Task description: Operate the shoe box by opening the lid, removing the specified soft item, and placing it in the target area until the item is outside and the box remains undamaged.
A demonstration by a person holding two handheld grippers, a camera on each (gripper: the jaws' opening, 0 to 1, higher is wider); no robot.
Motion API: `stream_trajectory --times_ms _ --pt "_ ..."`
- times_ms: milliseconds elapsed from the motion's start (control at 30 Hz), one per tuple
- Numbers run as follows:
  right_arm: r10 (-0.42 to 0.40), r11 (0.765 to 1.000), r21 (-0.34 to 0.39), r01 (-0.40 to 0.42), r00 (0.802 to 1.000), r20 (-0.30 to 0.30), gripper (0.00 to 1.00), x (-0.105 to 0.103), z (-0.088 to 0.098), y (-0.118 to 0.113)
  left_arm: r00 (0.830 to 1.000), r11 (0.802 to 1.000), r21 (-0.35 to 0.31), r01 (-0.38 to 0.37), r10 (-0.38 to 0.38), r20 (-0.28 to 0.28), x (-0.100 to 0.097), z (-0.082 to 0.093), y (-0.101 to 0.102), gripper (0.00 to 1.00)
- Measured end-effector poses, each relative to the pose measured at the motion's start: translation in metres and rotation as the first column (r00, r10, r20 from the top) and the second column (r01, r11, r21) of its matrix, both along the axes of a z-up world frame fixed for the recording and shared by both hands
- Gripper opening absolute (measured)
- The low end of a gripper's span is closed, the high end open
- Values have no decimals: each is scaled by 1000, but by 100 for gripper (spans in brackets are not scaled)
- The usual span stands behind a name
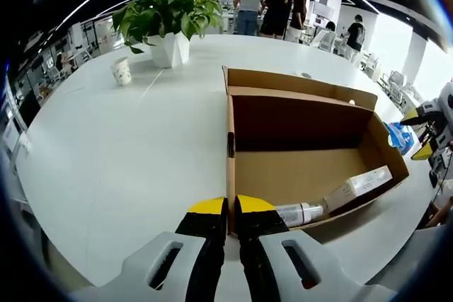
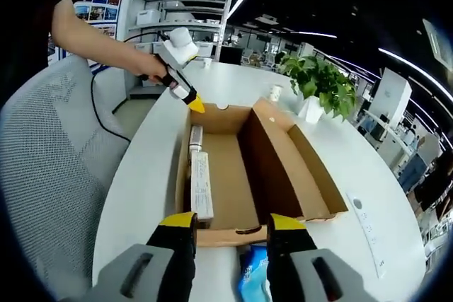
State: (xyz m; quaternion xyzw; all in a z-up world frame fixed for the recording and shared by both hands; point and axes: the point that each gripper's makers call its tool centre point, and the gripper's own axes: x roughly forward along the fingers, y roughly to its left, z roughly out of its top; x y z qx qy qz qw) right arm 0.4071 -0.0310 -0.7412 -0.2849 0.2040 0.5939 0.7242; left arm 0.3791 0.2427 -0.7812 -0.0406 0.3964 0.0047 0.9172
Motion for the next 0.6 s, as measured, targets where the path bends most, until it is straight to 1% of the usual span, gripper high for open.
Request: stream_trajectory --times_ms 367,600 --pt "44 999 -29 -45 999 -25 35 -4 -10 14 1000 1000 -3 -2 2 0 0 0 -1 2" --pt "63 997 -45 -65 997 -43 35 -1 -18 21 1000 1000 -4 -3 3 -1 0 0 -1 2"
